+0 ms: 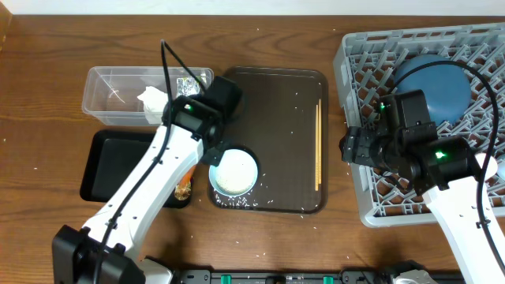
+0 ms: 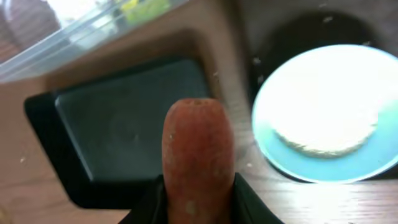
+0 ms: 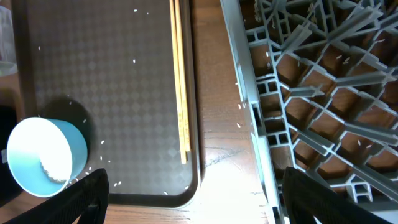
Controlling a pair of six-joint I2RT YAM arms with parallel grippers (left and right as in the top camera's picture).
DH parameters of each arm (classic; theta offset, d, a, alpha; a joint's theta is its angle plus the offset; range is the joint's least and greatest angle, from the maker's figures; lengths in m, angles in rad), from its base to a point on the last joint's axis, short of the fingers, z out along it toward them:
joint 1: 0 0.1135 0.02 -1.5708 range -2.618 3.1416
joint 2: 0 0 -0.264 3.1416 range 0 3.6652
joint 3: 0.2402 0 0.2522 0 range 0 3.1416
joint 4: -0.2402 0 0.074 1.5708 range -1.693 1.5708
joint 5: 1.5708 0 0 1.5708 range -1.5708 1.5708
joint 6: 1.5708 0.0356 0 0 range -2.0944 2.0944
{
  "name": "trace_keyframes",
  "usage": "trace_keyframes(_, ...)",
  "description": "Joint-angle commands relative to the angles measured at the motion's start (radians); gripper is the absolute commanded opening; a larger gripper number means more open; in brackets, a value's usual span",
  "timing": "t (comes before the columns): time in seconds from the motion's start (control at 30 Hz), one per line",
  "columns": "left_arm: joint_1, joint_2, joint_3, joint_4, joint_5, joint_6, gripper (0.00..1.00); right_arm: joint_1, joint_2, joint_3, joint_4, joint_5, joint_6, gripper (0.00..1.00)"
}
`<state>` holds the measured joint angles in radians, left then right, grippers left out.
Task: Sort waste into correct bins and load items into the dishwasher rack
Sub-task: 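Carry the carrot with the left gripper and release it in the black tray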
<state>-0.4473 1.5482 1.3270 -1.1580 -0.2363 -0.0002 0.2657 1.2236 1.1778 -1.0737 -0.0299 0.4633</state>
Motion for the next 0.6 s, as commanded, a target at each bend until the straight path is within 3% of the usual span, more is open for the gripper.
trace_keyframes(0.0, 0.035, -0.016, -0.029, 0.009, -0.046, -0.005, 0.23, 0.013, 0.002, 0.004, 0.001, 0.003, -0.001, 0.82)
trace_keyframes(0.07, 0.061, -0.016, -0.053, 0.042, -0.045, -0.026, 0.23, 0.013, 0.002, 0.004, 0.000, 0.003, -0.001, 0.82)
trace_keyframes(0.27, 0.186, -0.016, -0.130, 0.129, -0.045, -0.246, 0.22, 0.013, 0.002, 0.004, -0.003, 0.003, -0.001, 0.82)
trace_keyframes(0.47, 0.328, -0.016, -0.259, 0.305, 0.019, -0.326, 0.22, 0.013, 0.002, 0.004, 0.000, 0.003, -0.001, 0.82)
trace_keyframes(0.57, 0.381, -0.016, -0.317, 0.363, 0.045, -0.465, 0.22, 0.013, 0.002, 0.004, 0.000, 0.003, -0.001, 0.82)
